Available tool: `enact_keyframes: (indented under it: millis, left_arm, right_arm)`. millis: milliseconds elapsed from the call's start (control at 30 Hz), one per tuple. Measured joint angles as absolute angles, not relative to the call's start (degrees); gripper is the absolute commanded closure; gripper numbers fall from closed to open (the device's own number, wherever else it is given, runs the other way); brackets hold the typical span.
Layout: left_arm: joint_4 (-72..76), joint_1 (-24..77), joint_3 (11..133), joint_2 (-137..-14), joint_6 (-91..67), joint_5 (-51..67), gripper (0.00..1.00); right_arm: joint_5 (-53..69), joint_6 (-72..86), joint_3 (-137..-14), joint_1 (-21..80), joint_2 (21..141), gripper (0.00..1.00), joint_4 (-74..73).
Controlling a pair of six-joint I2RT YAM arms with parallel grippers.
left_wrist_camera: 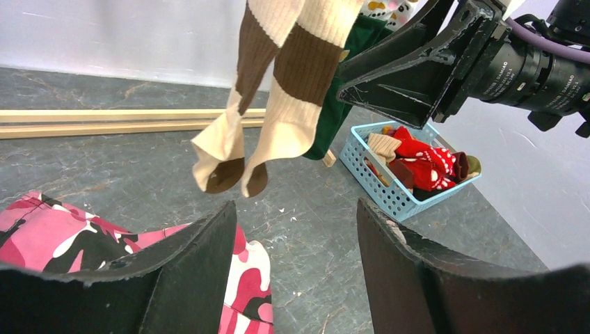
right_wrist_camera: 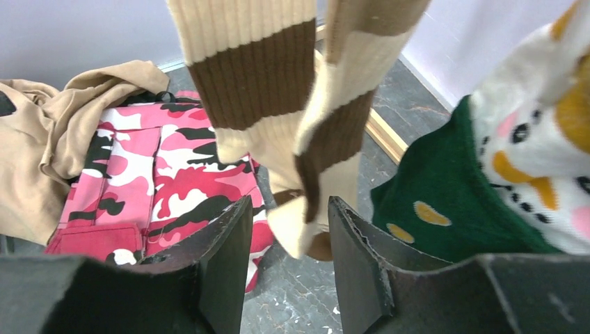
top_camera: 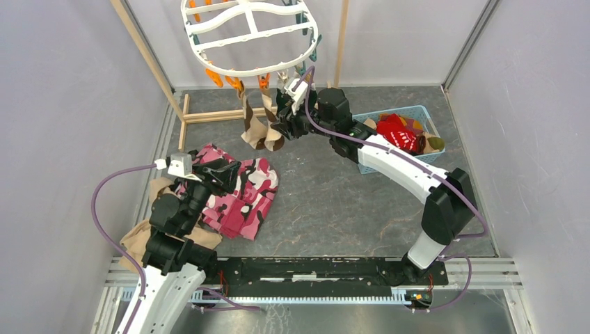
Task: Clip the socks to the hanger
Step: Rotate the hanger at the clothesline.
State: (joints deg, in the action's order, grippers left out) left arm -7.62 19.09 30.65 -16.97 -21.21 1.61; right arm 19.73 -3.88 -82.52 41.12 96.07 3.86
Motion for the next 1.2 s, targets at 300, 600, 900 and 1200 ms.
enact_keyframes:
  millis: [300,600,900,1200]
  left_arm:
    - [-7.6,19.1,30.7,-17.0,-21.6,2.0,0.30]
    - [-7.6,19.1,30.7,-17.0,-21.6,2.2,0.30]
    - [-7.6,19.1,30.7,-16.6,-21.5,3.1,0.30]
    - [-6.2,19.1,30.7,-17.8,-21.5,5.7,0.30]
  right_arm:
    - [21.0,-1.1,-85.5,41.1,99.0,0.63,3.9]
    - [20.5,2.4,-88.7,40.7,103.2,1.00,4.4]
    - [23.7,2.6,-86.2,35.3,100.5,1.00,4.6]
    - [24.2,1.7,-84.7,25.3,95.3,1.00,5.3]
